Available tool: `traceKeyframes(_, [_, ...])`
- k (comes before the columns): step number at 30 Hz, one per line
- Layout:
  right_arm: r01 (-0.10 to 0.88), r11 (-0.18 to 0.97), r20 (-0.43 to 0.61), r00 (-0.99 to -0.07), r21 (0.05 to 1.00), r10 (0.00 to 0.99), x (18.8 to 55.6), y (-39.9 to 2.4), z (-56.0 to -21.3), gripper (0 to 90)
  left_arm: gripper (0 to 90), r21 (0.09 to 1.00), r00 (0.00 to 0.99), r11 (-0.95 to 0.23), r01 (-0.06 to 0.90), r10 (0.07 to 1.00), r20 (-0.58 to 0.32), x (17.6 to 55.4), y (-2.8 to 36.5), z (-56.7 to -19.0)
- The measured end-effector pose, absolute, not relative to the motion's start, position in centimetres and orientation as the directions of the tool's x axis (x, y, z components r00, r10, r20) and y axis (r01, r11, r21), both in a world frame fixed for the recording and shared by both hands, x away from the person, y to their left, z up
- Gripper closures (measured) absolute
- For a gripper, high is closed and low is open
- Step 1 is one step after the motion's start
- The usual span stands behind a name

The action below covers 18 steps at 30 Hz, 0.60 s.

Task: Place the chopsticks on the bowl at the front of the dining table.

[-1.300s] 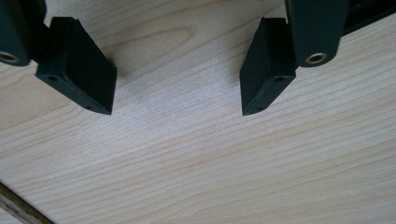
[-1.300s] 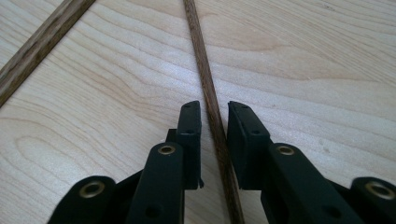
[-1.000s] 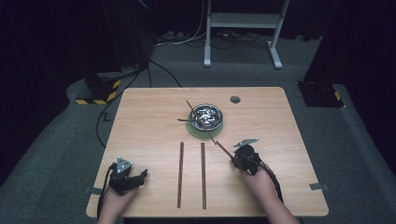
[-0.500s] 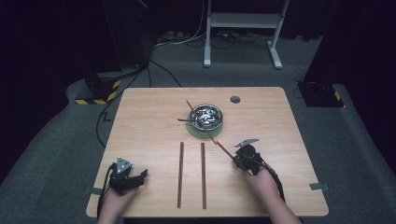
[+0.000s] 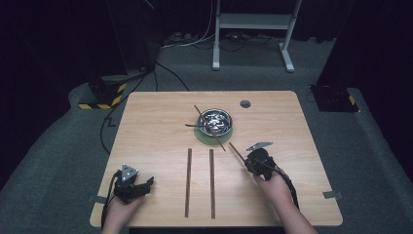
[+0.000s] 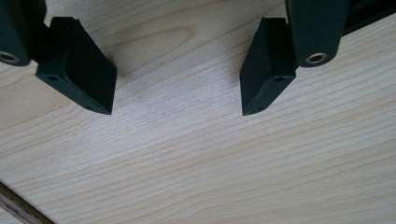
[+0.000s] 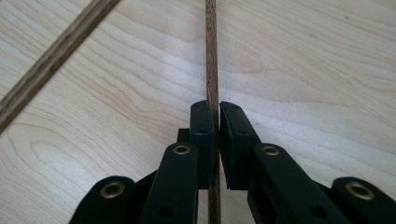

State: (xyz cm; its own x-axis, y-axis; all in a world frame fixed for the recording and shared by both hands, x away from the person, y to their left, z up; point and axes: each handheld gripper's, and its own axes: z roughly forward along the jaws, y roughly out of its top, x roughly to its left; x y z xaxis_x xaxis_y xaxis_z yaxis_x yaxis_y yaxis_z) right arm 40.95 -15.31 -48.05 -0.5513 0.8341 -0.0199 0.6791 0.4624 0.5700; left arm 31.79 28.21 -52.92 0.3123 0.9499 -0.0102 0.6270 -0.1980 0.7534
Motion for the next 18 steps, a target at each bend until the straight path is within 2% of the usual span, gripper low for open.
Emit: traceKeyframes(18, [0.633, 0.452, -0.046, -0.55, 0.629, 0.834, 42.1, -14.5, -44.2, 84.0, 27.4, 0.754, 0.313, -0.198, 0.627, 0.95, -0.01, 31.8, 28.2, -52.9])
